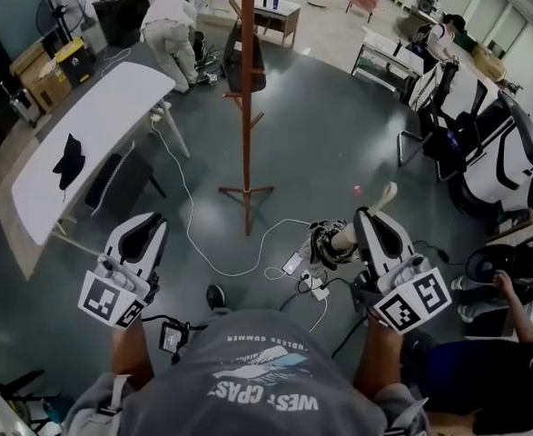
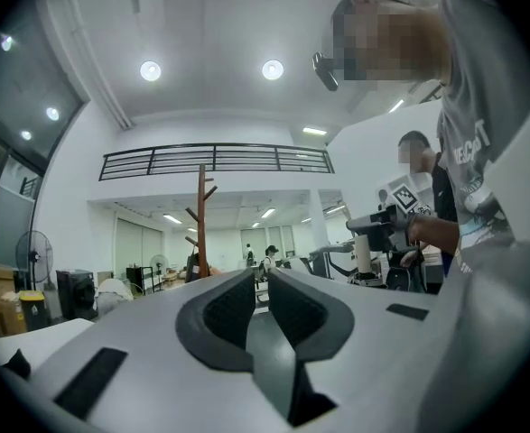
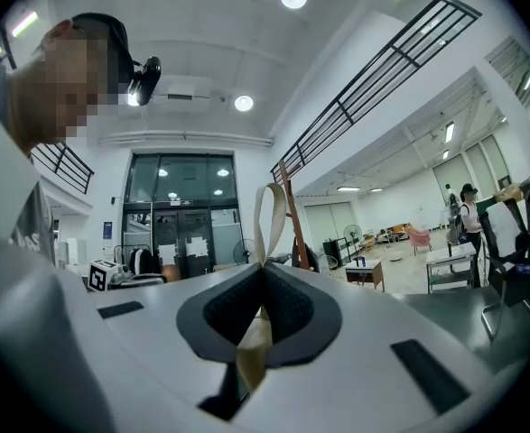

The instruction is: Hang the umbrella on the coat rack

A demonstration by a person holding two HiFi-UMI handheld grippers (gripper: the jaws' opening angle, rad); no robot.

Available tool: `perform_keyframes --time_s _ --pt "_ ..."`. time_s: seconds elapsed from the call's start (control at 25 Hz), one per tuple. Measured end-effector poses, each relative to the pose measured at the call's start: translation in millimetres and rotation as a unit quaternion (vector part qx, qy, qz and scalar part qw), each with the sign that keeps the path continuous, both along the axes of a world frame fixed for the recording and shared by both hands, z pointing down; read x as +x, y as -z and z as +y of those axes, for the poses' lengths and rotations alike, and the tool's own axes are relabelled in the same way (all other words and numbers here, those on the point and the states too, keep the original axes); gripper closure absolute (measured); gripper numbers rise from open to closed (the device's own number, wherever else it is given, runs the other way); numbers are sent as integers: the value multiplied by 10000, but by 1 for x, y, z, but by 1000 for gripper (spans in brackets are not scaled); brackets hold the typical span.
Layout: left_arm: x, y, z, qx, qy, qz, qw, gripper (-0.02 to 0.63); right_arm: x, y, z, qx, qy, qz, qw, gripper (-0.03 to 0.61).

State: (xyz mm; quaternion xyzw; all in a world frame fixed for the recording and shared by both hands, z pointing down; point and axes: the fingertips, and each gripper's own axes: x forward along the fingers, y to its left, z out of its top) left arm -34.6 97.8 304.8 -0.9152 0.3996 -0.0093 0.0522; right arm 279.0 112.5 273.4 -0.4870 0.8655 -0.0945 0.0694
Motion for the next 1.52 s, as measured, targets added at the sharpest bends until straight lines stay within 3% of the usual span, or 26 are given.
perform_keyframes --time_s 0.68,1.16,1.52 --pt "-89 5 -118 34 -558 80 9984 558 -88 4 -79 -3 -642 -7 9979 551" --pt "-142 1 -153 -24 -676 223 9975 558 -123 13 -115 7 -1004 102 9949 551" --pt "-169 -4 -158 -51 -504 325 9982 558 -141 10 -147 -37 -868 164 9961 551"
